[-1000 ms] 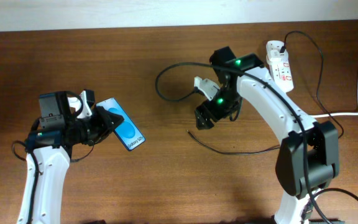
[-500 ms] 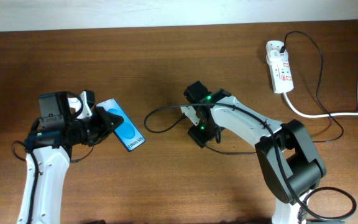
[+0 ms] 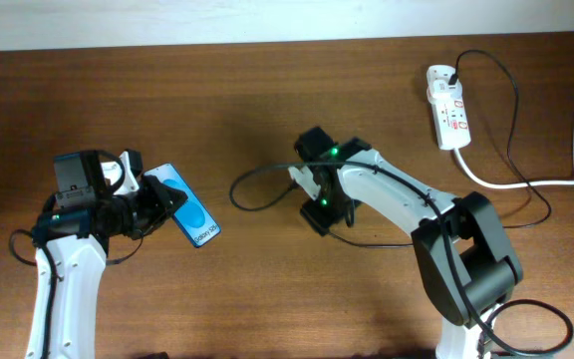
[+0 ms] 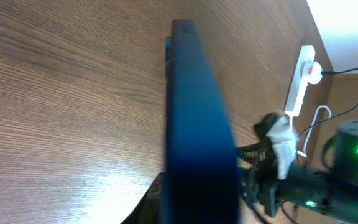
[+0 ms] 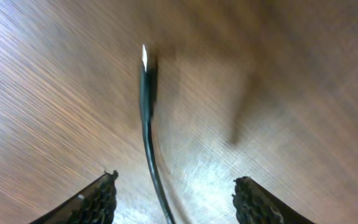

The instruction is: Plug charger to phone and switch on socket

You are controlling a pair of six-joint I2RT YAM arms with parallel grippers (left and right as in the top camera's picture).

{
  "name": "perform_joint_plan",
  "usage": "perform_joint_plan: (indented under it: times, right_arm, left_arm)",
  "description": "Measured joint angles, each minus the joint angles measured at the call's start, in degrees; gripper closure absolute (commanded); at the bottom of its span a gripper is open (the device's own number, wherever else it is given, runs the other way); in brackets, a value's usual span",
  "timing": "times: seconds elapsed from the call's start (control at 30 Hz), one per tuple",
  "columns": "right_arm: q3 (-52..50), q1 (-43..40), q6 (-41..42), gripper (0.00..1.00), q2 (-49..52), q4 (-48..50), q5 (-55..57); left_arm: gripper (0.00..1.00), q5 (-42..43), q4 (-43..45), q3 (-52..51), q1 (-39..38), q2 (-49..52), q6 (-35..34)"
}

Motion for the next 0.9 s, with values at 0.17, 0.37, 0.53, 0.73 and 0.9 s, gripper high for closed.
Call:
perform_joint_plan:
  times: [0.17, 0.37, 0.53, 0.73, 0.9]
  right_arm:
    - [1.51, 1.05, -0.04, 0.43, 0.00, 1.55, -0.90]
    - [-2.43, 1.99, 0.04, 0.52, 0.00, 7.21, -1.49]
    - [-5.40, 1.99, 0.04, 0.60, 0.00, 10.60, -1.33]
    - [-6.60, 2.10, 0.02, 0.62, -0.26, 11.98, -0.59]
    - [-6.80, 3.21, 0.24, 0.83, -0.09, 13.51, 0.72]
  left_arm:
    - [0.88, 0.00, -0.02, 0.00, 0.00, 0.00, 0.04]
    - [0.88, 0.00, -0.92, 0.00, 0.00, 0.00, 0.04]
    - [0.88, 0.00, -1.07, 0.00, 0.00, 0.00, 0.04]
    - [0.87, 0.00, -1.07, 0.00, 0.00, 0.00, 0.04]
    - [0.87, 0.00, -1.07, 0.00, 0.00, 0.00, 0.04]
